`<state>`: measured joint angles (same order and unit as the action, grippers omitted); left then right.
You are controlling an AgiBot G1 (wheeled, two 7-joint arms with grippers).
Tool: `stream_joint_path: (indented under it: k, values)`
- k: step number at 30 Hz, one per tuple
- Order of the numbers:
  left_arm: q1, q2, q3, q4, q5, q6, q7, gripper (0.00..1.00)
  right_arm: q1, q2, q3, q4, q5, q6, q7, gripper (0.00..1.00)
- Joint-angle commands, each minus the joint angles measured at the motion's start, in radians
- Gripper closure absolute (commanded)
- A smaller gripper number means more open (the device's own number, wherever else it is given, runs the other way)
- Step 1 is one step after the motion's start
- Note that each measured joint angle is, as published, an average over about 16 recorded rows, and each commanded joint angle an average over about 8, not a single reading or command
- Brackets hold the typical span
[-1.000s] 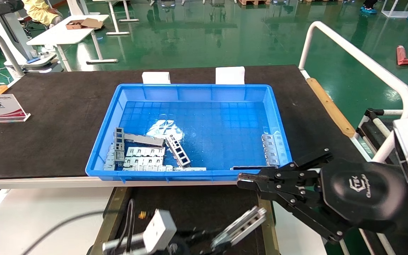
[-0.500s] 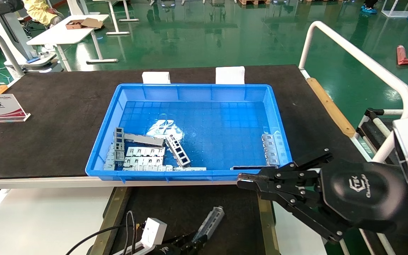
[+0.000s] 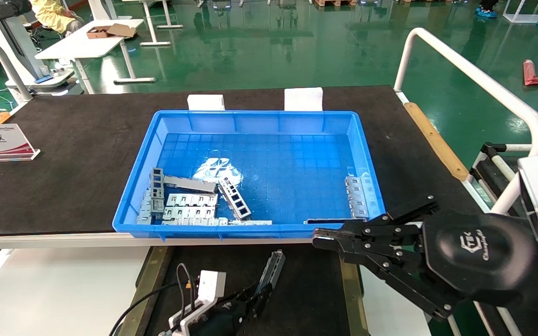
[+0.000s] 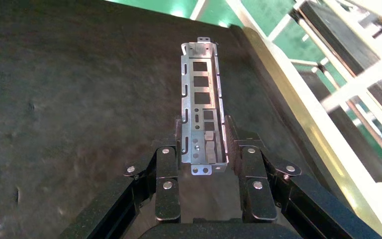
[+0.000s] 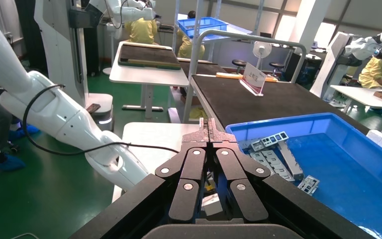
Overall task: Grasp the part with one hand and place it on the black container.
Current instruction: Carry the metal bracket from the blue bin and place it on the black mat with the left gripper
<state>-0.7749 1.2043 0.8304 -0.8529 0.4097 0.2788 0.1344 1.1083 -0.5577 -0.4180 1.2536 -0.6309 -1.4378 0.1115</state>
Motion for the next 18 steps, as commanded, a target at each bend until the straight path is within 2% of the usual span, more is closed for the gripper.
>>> stream_joint_path:
  k: [1, 10, 11, 13, 14, 18]
  values:
    - [-0.004, 0.027, -0.018, 0.027, -0.007, -0.013, 0.008, 1.00, 0.000, 0.000, 0.000, 0.000, 0.000, 0.000, 0.000, 1.00]
    - [0.005, 0.093, -0.082, 0.084, -0.030, -0.043, 0.039, 1.00, 0.000, 0.000, 0.000, 0.000, 0.000, 0.000, 0.000, 1.00]
    - [0.006, 0.097, -0.086, 0.087, -0.031, -0.044, 0.042, 0.98, 0.000, 0.000, 0.000, 0.000, 0.000, 0.000, 0.000, 0.96]
    - [0.009, 0.104, -0.095, 0.092, -0.034, -0.047, 0.047, 0.88, 0.000, 0.000, 0.000, 0.000, 0.000, 0.000, 0.000, 0.73]
    - [0.011, 0.106, -0.099, 0.094, -0.035, -0.048, 0.050, 0.79, 0.000, 0.000, 0.000, 0.000, 0.000, 0.000, 0.000, 0.61]
    - [0.018, 0.116, -0.113, 0.098, -0.041, -0.057, 0.056, 0.32, 0.000, 0.000, 0.000, 0.000, 0.000, 0.000, 0.000, 0.11]
